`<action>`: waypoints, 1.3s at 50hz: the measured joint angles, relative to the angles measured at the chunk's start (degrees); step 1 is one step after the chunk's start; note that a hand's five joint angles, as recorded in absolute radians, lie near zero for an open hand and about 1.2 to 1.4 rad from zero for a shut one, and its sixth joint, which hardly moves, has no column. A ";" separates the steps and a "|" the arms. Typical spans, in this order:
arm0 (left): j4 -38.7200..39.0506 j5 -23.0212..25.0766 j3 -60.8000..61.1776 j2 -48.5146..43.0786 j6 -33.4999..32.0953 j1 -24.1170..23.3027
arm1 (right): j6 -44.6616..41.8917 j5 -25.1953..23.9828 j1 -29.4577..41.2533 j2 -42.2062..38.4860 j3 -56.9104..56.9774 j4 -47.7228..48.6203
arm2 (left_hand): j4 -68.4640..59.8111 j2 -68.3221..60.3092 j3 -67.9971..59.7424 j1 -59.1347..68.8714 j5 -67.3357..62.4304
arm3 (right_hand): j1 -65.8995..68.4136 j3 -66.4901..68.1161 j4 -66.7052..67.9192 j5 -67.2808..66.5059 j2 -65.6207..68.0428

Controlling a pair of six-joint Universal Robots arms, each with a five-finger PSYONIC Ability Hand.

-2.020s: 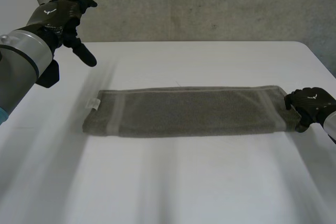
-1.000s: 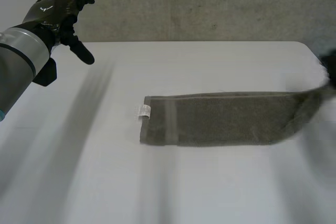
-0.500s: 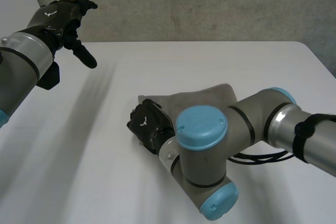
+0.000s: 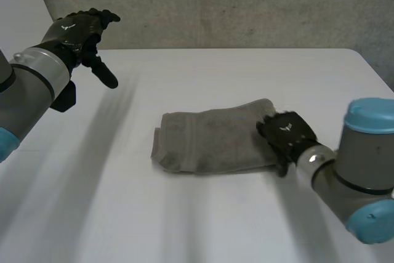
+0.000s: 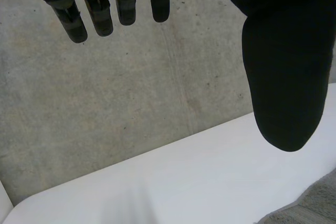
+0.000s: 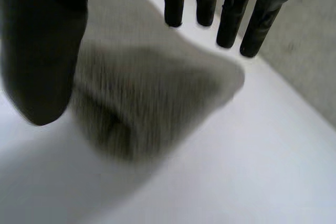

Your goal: Fold the laundry

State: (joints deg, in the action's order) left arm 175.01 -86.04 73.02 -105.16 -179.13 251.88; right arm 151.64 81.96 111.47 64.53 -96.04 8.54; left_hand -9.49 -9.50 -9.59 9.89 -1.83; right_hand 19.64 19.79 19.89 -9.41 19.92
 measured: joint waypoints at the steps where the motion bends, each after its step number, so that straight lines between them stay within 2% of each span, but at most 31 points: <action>1: 0.04 0.00 0.02 -0.05 0.00 -0.01 | -0.04 -0.51 -0.66 -0.19 -0.40 0.10 | 0.00 0.00 0.00 0.00 0.00 | 2.63 2.62 2.51 -2.94 2.55; 4: 0.25 0.00 0.13 -0.25 0.00 -0.13 | -0.22 -3.07 -3.35 -1.22 -1.57 0.58 | 0.00 -0.01 0.00 0.00 0.00 | 18.39 17.47 17.14 -18.33 18.45; 6: 0.37 0.00 0.23 -0.33 0.00 -0.25 | -0.29 -4.58 -4.64 -1.94 -1.76 0.83 | 0.00 0.00 0.00 0.00 0.00 | 38.04 38.05 36.68 -37.95 38.24; 9: 0.50 0.00 0.39 -0.33 0.00 -0.36 | -0.26 -5.76 -5.58 -2.38 -1.35 1.15 | 0.00 0.00 0.00 0.00 0.00 | 53.40 55.51 55.51 -55.79 53.28; 17: 0.61 0.00 0.56 -0.11 0.04 -0.47 | -0.37 -5.86 -4.05 -0.35 2.70 2.44 | 0.00 0.00 0.00 0.00 0.00 | 55.40 56.86 56.90 -57.37 53.69; 21: 0.61 0.00 0.56 0.01 0.04 -0.52 | -0.59 -5.66 1.48 0.04 7.01 2.55 | 0.00 0.00 0.00 0.00 0.00 | 55.61 56.89 56.90 -57.38 53.92; 24: 0.60 0.00 0.56 0.10 0.04 -0.64 | -1.84 -5.58 8.42 -1.55 11.79 2.06 | 0.00 0.00 0.00 0.00 0.00 | 55.61 56.90 56.90 -57.38 54.37; 28: 0.60 0.00 0.56 0.27 0.07 -0.75 | -6.01 -5.53 16.47 -5.54 17.81 0.56 | 0.00 0.00 0.00 0.00 0.00 | 55.61 56.95 56.90 -57.38 54.62; 32: 0.59 0.00 0.55 0.56 0.09 -0.78 | -14.47 -5.47 24.58 -12.73 24.97 -1.92 | 0.00 0.00 0.00 0.00 0.00 | 55.61 57.07 56.90 -57.38 54.62; 36: 0.60 0.00 0.55 0.72 0.09 -0.78 | -19.57 -5.16 28.45 -18.19 29.18 -3.32 | 0.00 0.00 0.00 0.00 0.00 | 55.55 56.97 56.88 -57.35 54.57; 38: 0.60 0.00 0.55 0.75 0.10 -0.78 | -20.53 -4.79 29.39 -19.83 30.36 -3.64 | 0.00 0.00 0.00 0.00 0.00 | 53.11 53.23 53.49 -53.92 52.78; 39: 0.60 0.00 0.55 0.76 0.09 -0.78 | -20.66 -4.47 29.66 -20.39 30.78 -3.73 | 0.00 0.00 0.00 0.00 0.00 | 47.71 47.70 48.70 -48.87 47.45; 40: 0.59 0.00 0.55 0.76 0.09 -0.78 | -20.49 -4.06 29.81 -20.65 31.00 -3.78 | 0.00 0.00 0.00 0.00 0.00 | 40.98 40.93 41.09 -40.87 40.50; 42: 0.59 0.00 0.54 0.70 0.09 -0.81 | -18.88 -2.26 29.84 -20.27 31.16 -3.72 | 0.00 0.00 0.00 0.00 0.00 | 17.46 18.11 18.18 -17.06 16.81; 44: 0.57 0.00 0.54 0.61 0.09 -0.86 | -16.39 -0.28 29.60 -18.84 30.79 -3.59 | 0.00 0.00 0.00 0.00 0.00 | 2.18 2.45 2.70 -1.37 1.35; 46: 0.55 -0.01 0.52 0.41 0.12 -0.94 | -13.23 1.79 29.25 -16.80 30.01 -3.45 | 0.00 0.00 0.00 0.00 0.00 | -4.20 -4.66 -4.44 5.18 -4.90; 52: 0.45 -0.13 0.51 -0.84 0.41 -1.30 | -0.74 5.62 25.00 -8.71 25.45 -3.02 | 0.00 0.00 0.00 0.00 0.00 | -6.13 -5.81 -4.99 5.55 -5.64; 57: 0.27 -0.32 0.72 -3.20 0.85 -2.61 | 10.17 5.89 19.23 -4.20 21.63 -3.09 | 0.00 0.00 0.00 0.00 0.00 | -6.14 -5.81 -4.99 5.54 -5.64; 61: 0.12 -0.42 1.48 -6.21 1.17 -5.01 | 18.14 4.32 15.00 -3.36 19.86 -3.43 | 0.00 0.00 0.00 0.00 0.00 | -6.13 -5.84 -4.99 5.57 -5.64; 65: 0.17 -0.45 2.87 -10.23 1.49 -8.30 | 23.84 0.37 11.72 -5.11 19.06 -3.71 | 0.00 0.00 0.06 0.00 0.00 | -6.14 -5.84 -4.99 5.56 -5.64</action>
State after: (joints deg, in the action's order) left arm 175.18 -86.50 75.88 -115.39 -177.64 243.57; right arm 175.48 82.33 123.19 59.43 -76.98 4.83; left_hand -9.49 -9.50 -9.52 9.89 -1.83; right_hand 13.50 13.95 14.90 -3.85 14.28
